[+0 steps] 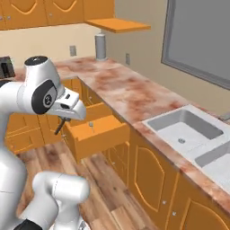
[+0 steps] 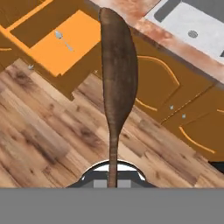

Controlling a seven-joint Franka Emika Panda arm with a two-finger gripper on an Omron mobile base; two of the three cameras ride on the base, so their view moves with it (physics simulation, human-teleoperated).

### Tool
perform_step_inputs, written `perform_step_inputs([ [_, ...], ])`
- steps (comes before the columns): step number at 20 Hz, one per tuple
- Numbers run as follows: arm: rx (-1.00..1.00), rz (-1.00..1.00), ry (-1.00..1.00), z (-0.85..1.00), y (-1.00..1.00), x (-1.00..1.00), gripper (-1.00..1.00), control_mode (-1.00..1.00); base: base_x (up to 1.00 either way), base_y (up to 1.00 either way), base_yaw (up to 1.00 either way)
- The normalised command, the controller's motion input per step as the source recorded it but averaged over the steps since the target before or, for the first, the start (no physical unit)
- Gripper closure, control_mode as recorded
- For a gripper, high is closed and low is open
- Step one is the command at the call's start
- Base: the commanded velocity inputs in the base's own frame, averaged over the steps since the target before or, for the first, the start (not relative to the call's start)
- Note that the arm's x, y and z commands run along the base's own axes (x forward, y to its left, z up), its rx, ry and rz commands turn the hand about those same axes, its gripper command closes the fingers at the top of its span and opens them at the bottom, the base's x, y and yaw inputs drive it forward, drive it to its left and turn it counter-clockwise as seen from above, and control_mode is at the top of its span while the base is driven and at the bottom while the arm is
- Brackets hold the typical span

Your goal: Organize the utensils by type. Pick up the wooden spoons from the counter and place them in the open cabinet. Then pick up the metallic utensils from the counter and place them in the open drawer.

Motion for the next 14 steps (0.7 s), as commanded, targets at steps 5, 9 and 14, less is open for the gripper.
perform_step_inputs([
  [5,0.00,0.00,0.00,0.00,0.00,0.00,1.00,1.00,0.23,-0.37,0.89],
  [9,0.00,0.00,0.00,0.00,0.00,0.00,1.00,1.00,0.09,-0.86,0.53],
  [14,0.00,0.00,0.00,0.00,0.00,0.00,1.00,1.00,0.05,-0.46,0.34],
])
